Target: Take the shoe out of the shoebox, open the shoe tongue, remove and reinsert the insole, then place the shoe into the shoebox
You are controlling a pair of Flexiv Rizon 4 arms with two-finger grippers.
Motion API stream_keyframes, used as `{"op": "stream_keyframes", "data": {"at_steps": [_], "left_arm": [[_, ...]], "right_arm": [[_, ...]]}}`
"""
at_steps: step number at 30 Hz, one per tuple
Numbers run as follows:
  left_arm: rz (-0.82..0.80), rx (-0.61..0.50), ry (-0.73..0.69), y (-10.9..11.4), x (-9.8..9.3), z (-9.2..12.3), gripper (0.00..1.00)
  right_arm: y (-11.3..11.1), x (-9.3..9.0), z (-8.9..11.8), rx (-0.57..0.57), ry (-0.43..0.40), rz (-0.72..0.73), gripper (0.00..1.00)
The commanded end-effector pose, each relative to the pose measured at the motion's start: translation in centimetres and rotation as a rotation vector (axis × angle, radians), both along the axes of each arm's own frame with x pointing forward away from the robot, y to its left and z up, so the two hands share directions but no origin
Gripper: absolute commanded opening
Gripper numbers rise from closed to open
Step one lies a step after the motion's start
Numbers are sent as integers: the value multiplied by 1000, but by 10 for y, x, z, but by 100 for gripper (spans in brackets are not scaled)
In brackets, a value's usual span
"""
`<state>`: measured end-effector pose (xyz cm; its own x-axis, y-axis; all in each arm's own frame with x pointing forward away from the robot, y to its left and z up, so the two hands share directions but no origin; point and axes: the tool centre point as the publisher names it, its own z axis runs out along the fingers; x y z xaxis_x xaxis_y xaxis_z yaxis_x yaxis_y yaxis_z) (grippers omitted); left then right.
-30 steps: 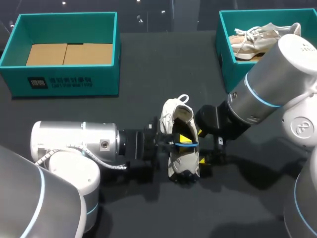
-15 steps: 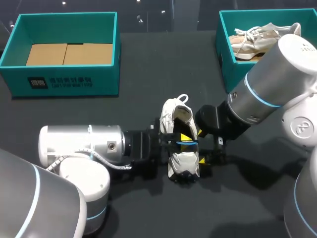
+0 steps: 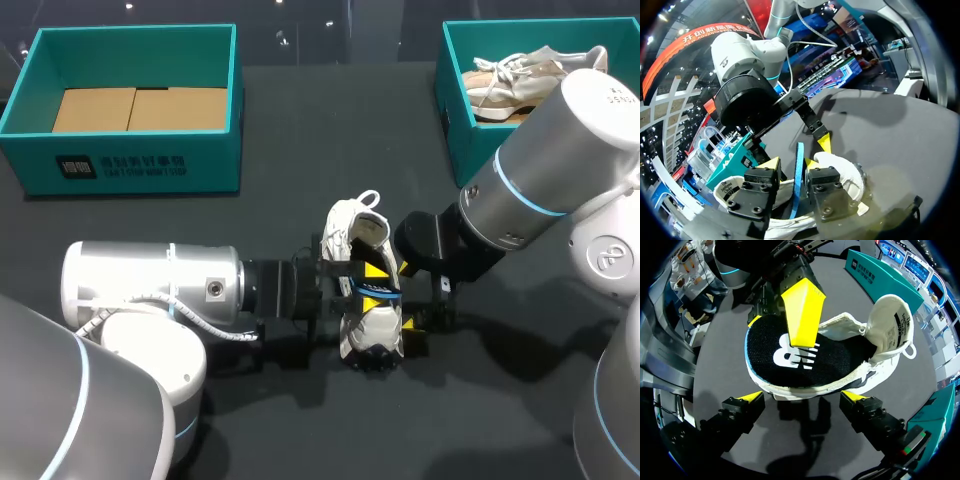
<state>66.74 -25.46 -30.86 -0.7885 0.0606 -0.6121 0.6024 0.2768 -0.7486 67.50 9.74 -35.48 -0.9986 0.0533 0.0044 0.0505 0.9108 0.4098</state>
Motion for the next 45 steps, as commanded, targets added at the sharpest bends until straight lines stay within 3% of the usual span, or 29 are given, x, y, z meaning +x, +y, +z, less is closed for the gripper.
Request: {"op": "stream_keyframes", "data": {"at_steps": [1,2,11,20,21,23,30,34,36,45], "left_arm": [[-10,24,3,-2,0,-4,5],[-13,29,4,-4,1,-6,0],[-10,125,-90,-12,14,-32,0],[12,137,-56,1,24,-30,0],[8,128,-47,4,22,-26,11],[2,118,-35,8,19,-20,21],[-23,127,-38,11,8,-4,27],[-39,146,-29,8,6,-6,21],[-53,154,-10,5,6,-11,1],[-56,205,-2,1,14,-32,0]], "right_arm": [[0,-1,-1,1,-2,0,100],[0,-1,-1,1,-2,0,100],[0,-1,-1,1,-2,0,100],[0,-1,-1,1,-2,0,100],[0,-1,-1,1,-2,0,100],[0,-1,-1,1,-2,0,100],[0,-1,-1,1,-2,0,100],[0,-1,-1,1,-2,0,100],[0,-1,-1,1,-2,0,100],[0,-1,-1,1,-2,0,100]]}}
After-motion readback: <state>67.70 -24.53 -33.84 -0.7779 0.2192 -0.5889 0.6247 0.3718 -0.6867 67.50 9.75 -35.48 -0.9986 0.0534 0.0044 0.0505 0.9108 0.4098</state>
